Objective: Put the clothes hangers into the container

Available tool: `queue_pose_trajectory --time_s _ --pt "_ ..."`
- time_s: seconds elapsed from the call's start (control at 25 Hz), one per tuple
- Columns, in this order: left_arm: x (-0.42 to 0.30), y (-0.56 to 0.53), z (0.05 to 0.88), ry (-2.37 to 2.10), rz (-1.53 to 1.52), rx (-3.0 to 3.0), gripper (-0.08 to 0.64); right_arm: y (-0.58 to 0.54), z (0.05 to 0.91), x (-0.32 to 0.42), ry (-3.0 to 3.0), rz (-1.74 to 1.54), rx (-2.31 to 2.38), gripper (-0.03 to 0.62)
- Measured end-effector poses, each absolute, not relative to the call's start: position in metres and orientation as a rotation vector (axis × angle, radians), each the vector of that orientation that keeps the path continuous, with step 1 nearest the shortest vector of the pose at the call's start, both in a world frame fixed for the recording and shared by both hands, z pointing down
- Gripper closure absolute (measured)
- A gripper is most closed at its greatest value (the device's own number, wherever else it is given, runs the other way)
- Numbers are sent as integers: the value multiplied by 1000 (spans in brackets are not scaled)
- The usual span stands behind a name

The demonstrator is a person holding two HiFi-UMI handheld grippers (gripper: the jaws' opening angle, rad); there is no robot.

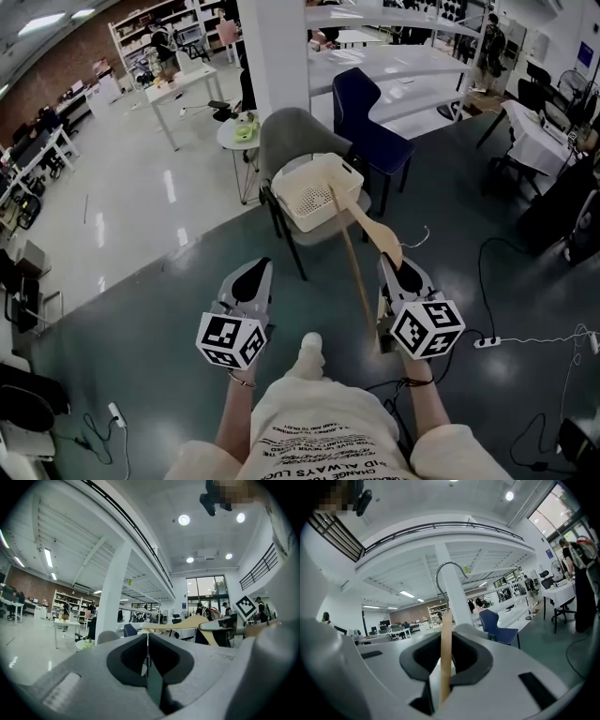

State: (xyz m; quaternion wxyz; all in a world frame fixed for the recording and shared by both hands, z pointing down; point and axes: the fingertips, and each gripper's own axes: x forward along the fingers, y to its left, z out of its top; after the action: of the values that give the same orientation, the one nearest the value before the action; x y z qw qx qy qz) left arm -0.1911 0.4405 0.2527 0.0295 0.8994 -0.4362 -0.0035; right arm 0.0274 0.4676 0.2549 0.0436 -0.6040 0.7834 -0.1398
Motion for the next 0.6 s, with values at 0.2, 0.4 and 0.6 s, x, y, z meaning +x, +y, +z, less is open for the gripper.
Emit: queue_pose_trajectory --time_s 0.2,0.4,0.6 --pt "-197 418 261 -1369 -1 2746 534 442 264 24 2421 -450 -1839 537" --pt "-187 375 270 -1350 -16 2732 534 404 274 27 2432 -475 -1839 537" --pt "-173 319 282 -1311 -5 2724 534 350 288 34 2445 -517 -1845 537"
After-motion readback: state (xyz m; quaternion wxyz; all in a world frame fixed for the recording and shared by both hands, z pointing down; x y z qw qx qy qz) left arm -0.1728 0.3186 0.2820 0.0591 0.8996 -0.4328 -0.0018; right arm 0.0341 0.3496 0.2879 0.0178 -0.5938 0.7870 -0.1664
